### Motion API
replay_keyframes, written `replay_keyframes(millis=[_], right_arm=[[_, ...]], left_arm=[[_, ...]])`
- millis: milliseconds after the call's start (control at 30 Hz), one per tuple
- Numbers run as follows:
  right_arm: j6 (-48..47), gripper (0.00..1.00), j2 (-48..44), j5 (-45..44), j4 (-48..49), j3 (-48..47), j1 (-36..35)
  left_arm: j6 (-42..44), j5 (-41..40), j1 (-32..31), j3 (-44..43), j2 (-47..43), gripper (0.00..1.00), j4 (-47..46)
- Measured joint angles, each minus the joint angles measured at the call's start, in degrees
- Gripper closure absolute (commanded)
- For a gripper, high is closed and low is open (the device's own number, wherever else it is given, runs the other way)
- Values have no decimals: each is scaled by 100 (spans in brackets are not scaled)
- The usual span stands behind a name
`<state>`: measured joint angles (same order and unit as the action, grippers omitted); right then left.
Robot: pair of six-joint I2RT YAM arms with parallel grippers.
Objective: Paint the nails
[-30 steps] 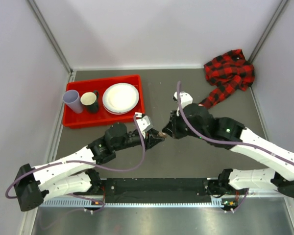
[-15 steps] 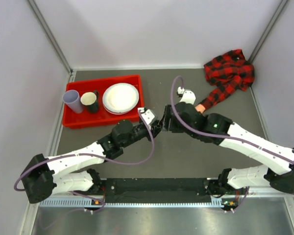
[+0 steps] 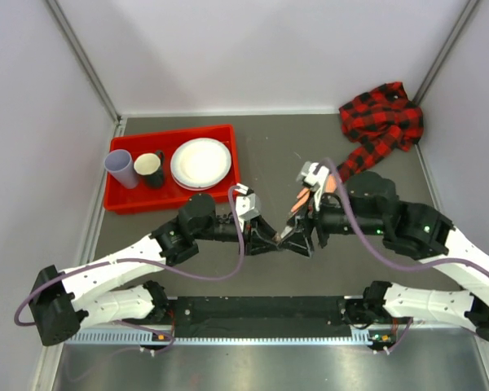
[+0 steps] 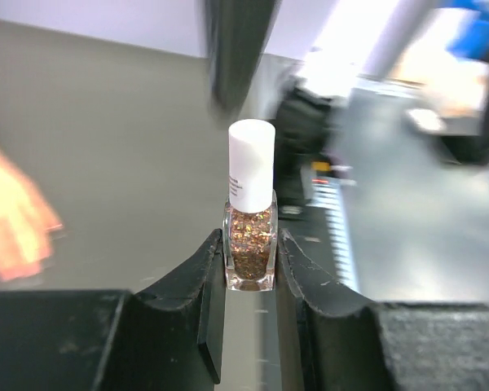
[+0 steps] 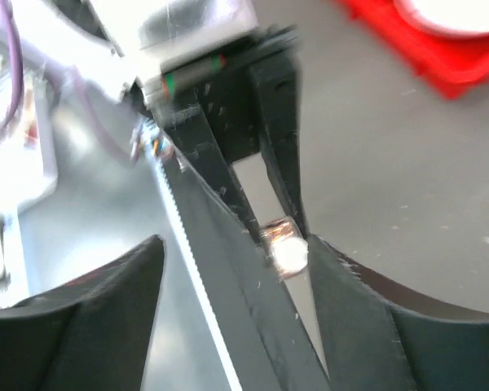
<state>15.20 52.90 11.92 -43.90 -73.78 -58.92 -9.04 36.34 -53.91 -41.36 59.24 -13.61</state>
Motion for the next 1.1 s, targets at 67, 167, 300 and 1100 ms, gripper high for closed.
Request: replay_keyframes(millis=[67, 167, 300, 1100], right_arm=[[-186, 40, 79, 501, 26, 116, 13], [-356, 44, 323, 1005, -4, 197, 22], [-501, 47, 411, 1401, -31, 321, 22], [-817, 61, 267, 1475, -468, 319, 22]], left_arm=[[-256, 566, 0, 4, 0, 100, -31], [-472, 1086, 0, 2, 7, 100, -81], [-566, 1541, 0, -28, 7, 100, -20], [-481, 1821, 7, -170, 28, 100, 354]])
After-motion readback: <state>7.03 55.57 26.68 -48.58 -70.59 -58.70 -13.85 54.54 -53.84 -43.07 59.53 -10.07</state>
